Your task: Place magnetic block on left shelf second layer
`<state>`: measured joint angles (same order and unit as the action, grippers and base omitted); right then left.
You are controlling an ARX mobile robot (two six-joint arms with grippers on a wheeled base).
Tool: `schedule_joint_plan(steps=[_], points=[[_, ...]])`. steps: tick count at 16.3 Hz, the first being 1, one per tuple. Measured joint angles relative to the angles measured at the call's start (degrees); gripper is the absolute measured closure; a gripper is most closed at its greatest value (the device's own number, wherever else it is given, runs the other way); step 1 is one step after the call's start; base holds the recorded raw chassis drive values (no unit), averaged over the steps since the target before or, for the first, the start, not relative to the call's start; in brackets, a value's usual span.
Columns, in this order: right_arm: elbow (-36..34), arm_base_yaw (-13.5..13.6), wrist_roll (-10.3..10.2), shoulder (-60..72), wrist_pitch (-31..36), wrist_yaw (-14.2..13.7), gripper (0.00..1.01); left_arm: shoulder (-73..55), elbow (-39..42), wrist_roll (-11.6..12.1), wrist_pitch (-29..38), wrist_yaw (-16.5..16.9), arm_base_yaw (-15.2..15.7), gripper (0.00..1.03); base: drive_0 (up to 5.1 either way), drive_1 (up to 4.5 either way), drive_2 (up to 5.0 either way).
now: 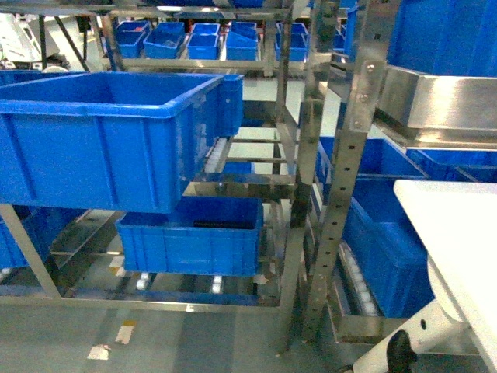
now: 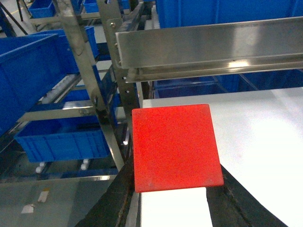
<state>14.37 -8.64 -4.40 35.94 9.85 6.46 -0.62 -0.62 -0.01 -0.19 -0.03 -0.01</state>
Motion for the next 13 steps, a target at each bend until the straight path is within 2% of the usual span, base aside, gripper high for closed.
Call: schedule_joint_plan(steps=[13], points=[[0.0,0.0,0.0,0.0,0.0,0.0,0.68,0.0,0.0,0.0,0.0,0.0,0.0,0.05,-4.9,2.60,2.6]])
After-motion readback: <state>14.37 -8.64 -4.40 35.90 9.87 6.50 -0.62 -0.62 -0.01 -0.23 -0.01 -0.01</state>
